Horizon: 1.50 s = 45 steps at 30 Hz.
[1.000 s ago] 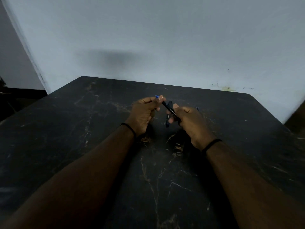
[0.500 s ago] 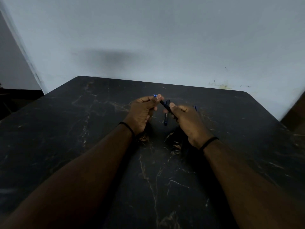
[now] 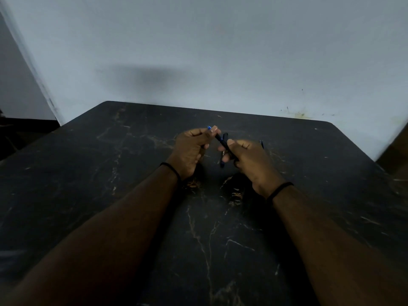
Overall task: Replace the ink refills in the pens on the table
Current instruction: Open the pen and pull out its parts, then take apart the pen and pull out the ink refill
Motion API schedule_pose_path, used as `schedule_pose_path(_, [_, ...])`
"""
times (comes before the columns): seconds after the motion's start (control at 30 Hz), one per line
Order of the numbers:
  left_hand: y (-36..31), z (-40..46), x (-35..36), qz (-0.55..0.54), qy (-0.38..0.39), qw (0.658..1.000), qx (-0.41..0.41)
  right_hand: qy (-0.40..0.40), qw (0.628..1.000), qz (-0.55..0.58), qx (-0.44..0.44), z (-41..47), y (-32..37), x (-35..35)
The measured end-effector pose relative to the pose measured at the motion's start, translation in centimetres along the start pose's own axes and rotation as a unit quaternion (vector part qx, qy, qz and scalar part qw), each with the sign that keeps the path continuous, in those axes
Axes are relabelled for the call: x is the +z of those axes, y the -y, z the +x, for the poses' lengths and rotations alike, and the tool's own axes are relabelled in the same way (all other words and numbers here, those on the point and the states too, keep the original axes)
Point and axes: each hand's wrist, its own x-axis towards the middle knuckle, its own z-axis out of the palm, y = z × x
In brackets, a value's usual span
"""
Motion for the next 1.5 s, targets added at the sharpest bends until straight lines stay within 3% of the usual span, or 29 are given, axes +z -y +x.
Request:
schedule_pose_path(0.33, [-0.3,-0.3,0.1,0.017,0.010,1.000,0.003,-0.019,1.000,-0.010,-0.020,-0.1,-0.3,0.2])
schedule_pose_path(0.57, [-0.2,-0.2,0.2,0.019,0.003,1.000,0.004,-0.055,0.986,-0.149,-0.041,0.0,-0.3,0.3])
schedule_pose_path(0.83, [-0.6,-0.6,0.4,0.021,0.001,1.000,0.002,-0.030,0.994,-0.093,-0.053,0.2,-1.2,0.4])
schedule_pose_path(1.0, [-0.9,-0.8,0.6,0.038,-0.006,0.999,0.004,-0.053,0.981,-0.152,-0.105,0.3,-1.4,0.2])
schedule_pose_path(1.17, [-1.0,-1.0,1.0,0.053,-0.065,0.996,0.014,-0.083,0.946,-0.272,-0.156,0.3,-1.5,0.0])
schedule_pose_path(1.33, [-1.3,-0.1,0.7,0.081,-0.196,0.973,0.093,-0.079,0.885,-0.399,-0.225,0.2,-0.8,-0.7])
schedule_pose_path(1.43, [-1.5,0.7,-0.9,0.203,-0.258,0.936,0.127,-0.080,0.867,-0.426,-0.246,0.3,-0.5,-1.2])
schedule_pose_path(1.5, [-1.4,1.0,-1.9,0.325,-0.253,0.903,0.121,-0.088,0.868,-0.419,-0.252,0.3,-0.4,-1.5])
